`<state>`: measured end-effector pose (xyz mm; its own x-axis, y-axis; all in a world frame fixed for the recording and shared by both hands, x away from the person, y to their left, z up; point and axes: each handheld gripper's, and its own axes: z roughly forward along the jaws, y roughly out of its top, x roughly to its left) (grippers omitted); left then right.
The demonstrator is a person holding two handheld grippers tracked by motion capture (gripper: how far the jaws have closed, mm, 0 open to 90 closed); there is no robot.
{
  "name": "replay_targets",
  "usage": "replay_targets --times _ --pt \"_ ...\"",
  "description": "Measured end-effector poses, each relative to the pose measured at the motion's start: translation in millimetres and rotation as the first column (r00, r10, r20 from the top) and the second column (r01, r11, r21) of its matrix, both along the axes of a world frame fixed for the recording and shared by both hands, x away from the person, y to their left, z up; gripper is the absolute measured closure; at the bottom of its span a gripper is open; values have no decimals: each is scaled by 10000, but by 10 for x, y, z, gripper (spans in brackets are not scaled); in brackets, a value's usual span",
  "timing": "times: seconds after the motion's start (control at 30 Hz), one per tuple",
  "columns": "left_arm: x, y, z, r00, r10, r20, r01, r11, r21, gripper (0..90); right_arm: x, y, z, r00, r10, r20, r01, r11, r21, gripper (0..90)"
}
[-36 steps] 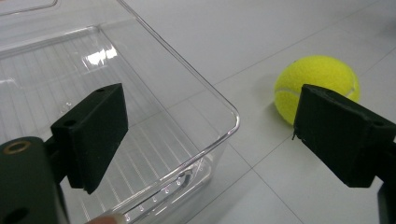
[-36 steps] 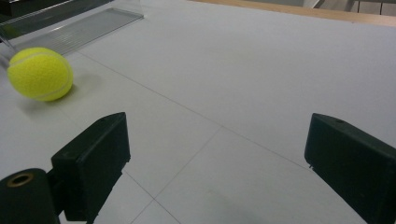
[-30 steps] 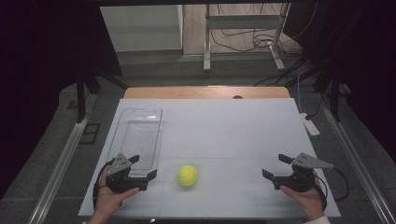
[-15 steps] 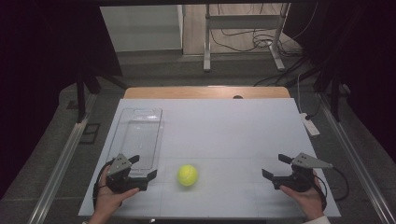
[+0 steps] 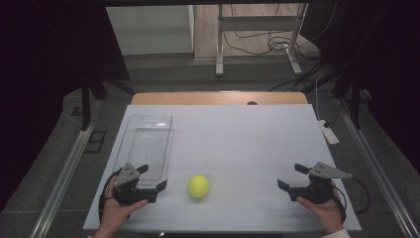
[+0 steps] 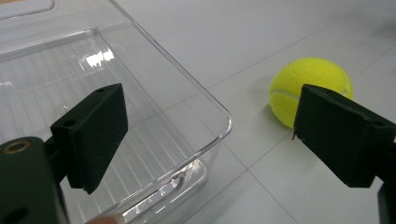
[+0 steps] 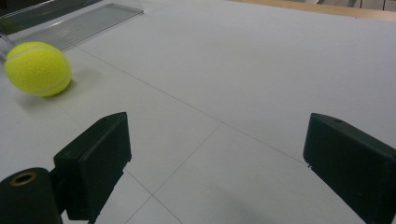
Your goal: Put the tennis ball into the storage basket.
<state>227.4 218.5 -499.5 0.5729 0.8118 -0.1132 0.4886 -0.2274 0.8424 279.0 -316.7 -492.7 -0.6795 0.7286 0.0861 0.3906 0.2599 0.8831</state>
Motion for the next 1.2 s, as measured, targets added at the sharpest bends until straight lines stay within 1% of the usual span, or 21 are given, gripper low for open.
replay_targets --times 0.1,0.47,0.67,0.83,1.2 --pt "8 -14 12 10000 -12 -47 12 10000 -3 110 1 -1 0 10000 17 12 -17 10000 -6 80" --pt "11 -41 87 10000 -70 -12 70 10000 -20 104 19 3 -12 10000 -3 -20 2 10000 -88 83" --pt "14 -63 154 9997 -253 17 254 9997 -49 97 22 6 -17 10000 -34 -41 34 9999 -110 84" --pt "21 -76 182 9994 -350 -12 350 9994 -55 96 21 6 -17 10000 -55 -46 55 9999 -110 84" --pt "44 -151 282 9975 -706 -66 706 9975 32 91 27 4 -22 10000 -81 -48 81 9999 -101 84"
